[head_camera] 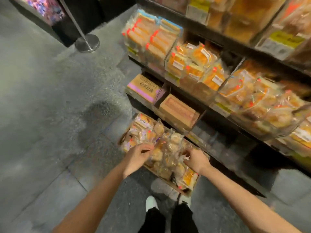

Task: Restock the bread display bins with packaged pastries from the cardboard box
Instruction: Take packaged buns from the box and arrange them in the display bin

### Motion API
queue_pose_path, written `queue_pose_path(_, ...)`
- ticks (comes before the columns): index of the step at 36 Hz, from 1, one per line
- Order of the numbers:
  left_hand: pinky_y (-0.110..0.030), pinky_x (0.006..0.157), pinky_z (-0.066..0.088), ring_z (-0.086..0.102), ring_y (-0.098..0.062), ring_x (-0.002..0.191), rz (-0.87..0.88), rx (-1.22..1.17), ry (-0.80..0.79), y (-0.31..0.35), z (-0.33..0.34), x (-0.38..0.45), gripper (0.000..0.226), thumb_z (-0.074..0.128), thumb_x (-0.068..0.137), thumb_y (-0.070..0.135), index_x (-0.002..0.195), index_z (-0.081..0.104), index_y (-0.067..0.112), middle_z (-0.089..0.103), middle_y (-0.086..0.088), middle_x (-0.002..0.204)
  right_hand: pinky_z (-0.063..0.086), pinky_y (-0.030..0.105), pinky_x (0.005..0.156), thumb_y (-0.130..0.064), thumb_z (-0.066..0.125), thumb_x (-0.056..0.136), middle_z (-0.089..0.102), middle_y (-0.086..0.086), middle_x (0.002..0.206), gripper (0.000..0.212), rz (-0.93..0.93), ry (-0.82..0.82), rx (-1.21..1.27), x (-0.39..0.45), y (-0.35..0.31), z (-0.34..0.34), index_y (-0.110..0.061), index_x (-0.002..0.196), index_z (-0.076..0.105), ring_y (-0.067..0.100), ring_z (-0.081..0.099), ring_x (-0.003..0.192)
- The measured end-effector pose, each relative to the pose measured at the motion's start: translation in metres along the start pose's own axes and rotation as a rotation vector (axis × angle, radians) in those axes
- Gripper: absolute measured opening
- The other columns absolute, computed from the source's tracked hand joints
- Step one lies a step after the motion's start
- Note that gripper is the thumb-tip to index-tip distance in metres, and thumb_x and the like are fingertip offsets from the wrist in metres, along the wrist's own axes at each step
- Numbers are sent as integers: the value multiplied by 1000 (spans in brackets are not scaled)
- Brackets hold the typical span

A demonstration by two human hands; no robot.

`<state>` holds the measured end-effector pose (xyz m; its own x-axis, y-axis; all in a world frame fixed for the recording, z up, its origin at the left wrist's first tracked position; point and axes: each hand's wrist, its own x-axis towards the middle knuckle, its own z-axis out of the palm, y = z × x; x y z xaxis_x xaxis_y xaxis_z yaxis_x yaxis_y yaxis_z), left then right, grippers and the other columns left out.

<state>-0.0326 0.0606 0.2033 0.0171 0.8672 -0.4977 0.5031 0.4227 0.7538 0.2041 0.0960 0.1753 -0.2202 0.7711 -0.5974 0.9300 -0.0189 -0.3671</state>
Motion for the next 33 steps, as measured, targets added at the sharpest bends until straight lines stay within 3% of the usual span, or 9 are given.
queue_pose_path(4, -3, 77, 41, 60, -2, 91, -44, 9, 21, -48, 21, 20, 20, 54, 90, -11, 107, 64, -8, 60, -10, 102, 47, 31, 90, -23, 56, 91, 63, 7, 122, 33, 38, -102, 14, 32, 22, 52, -14, 122, 58, 23, 58, 112)
queue_pose_path(6, -8, 80, 44, 62, 3, 90, -80, -34, -14, -70, 35, 30, 21, 54, 93, -5, 109, 65, 2, 63, -9, 106, 49, 34, 91, -25, 56, 92, 61, 9, 127, 46, 63, -164, 17, 47, 33, 79, -14, 135, 49, 25, 57, 115)
queue_pose_path(9, -22, 88, 43, 60, -11, 104, -185, 1, -70, -102, 52, 47, 21, 54, 96, 13, 111, 66, 23, 64, 6, 109, 47, 34, 91, -26, 58, 91, 55, 10, 133, 63, 65, -198, -22, 69, 50, 117, -15, 148, 32, 26, 52, 119)
queue_pose_path(15, -26, 95, 43, 59, -10, 101, -230, -63, -66, -148, 88, 73, 24, 53, 94, 7, 102, 62, 27, 65, 4, 108, 46, 39, 94, -18, 68, 83, 44, 10, 145, 76, 73, -219, 106, 119, 80, 180, -15, 149, 31, 27, 44, 128)
queue_pose_path(18, -27, 95, 44, 59, -12, 103, -259, -102, -58, -172, 105, 88, 26, 53, 93, 4, 100, 63, 26, 65, 4, 106, 43, 38, 93, -15, 61, 89, 45, 14, 141, 63, -8, -174, 22, 148, 90, 208, -8, 147, 35, 30, 45, 123)
queue_pose_path(20, -21, 89, 43, 59, -9, 99, -272, -119, -46, -186, 114, 97, 26, 53, 93, 4, 98, 63, 27, 64, 10, 102, 42, 37, 94, -15, 59, 91, 44, 16, 142, 71, -34, -116, 4, 165, 97, 225, -11, 152, 23, 32, 44, 125)
queue_pose_path(23, -21, 76, 43, 59, -14, 89, -301, -170, -9, -208, 126, 106, 27, 53, 94, 6, 94, 62, 31, 65, 15, 102, 38, 39, 105, -24, 65, 87, 25, 14, 155, 82, -42, -132, -56, 182, 109, 253, -16, 153, 17, 34, 29, 139)
queue_pose_path(28, -29, 84, 45, 62, -17, 88, -391, -195, 16, -240, 146, 111, 30, 53, 94, 6, 91, 62, 35, 67, 10, 99, 31, 42, 110, -28, 70, 83, 10, 14, 160, 87, -13, -83, -151, 190, 113, 279, -20, 151, 18, 35, 22, 143)
queue_pose_path(33, -20, 88, 43, 61, -10, 102, -419, -176, -16, -250, 154, 109, 24, 53, 94, 4, 102, 64, 23, 67, 6, 102, 35, 41, 108, -5, 62, 84, 33, 13, 151, 72, -6, 40, 8, 198, 123, 285, -13, 147, 30, 31, 33, 137)
